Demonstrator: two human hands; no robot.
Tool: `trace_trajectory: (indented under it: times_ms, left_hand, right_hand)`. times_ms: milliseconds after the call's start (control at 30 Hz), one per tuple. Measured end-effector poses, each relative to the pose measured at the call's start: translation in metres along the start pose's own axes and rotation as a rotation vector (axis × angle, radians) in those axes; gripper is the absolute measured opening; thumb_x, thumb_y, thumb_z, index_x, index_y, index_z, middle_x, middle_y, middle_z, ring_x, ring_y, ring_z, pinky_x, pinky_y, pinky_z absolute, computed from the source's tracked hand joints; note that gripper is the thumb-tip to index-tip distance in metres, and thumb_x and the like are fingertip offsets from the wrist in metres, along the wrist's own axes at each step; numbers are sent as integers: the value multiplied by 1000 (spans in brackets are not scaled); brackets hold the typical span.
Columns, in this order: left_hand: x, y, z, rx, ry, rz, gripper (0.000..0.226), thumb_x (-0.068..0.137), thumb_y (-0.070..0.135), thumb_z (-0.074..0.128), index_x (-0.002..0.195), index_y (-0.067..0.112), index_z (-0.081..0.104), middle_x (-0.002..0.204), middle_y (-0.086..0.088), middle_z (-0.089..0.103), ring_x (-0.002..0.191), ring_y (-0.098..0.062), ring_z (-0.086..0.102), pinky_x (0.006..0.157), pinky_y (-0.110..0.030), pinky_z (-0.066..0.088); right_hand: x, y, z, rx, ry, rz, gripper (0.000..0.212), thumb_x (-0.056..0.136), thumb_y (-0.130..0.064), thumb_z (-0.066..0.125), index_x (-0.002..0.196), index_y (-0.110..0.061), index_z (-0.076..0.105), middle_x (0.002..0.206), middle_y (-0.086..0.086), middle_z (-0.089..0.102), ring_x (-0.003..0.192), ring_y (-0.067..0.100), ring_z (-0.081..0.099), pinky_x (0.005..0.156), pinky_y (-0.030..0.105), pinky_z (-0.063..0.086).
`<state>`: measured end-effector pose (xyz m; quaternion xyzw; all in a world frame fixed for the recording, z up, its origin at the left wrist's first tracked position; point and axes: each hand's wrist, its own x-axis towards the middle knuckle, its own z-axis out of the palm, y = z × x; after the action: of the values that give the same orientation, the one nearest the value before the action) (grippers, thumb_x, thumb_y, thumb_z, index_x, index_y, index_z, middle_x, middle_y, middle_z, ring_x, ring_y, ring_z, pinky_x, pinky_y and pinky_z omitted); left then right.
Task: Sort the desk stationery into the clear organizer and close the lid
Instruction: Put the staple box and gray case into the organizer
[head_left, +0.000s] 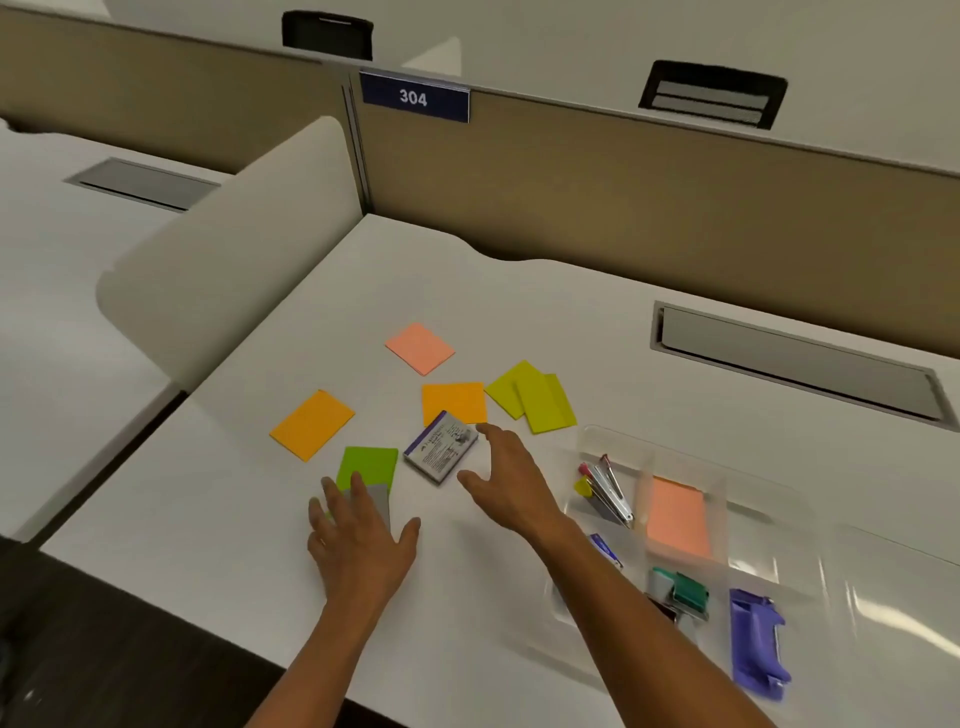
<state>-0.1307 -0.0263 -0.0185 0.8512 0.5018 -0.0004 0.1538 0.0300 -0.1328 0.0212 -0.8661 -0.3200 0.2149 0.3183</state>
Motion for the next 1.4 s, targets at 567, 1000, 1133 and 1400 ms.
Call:
trace_trajectory:
  times_ms: [567,1000,1133,1400]
  left_hand:
    - [14,-26,-17,-142,-102,-34,108,70,39,76,148,11,6,131,-17,36,115,-33,40,90,-42,47]
    - [2,-2,-36,-407,22,12,91,72,26,80,142,6,25,134,-21,45,120,-37,43,101,-49,37]
    - [-11,35,-39,-517,22,49,82,72,25,80,137,9,34,129,-18,49,113,-37,48,93,-52,48]
    - [-51,115,-29,-615,-80,164,91,76,31,76,147,22,21,141,-11,47,125,-36,45,91,-55,50]
  right_hand:
    - [50,-18,58,-341,19,94,122,71,-55,76,153,-19,-6,140,14,37,125,31,37,96,41,44]
    - [8,-10,13,-98,159,30,113,64,-55,76,150,-22,12,137,4,34,126,23,29,92,33,44]
    - [-17,7,-21,-65,217,-32,102,67,-54,73,149,-26,20,136,-1,33,126,17,29,88,23,41]
    - [-65,76,-104,-256,362,-27,107,68,-53,74,151,-21,14,138,1,32,125,18,30,100,31,46]
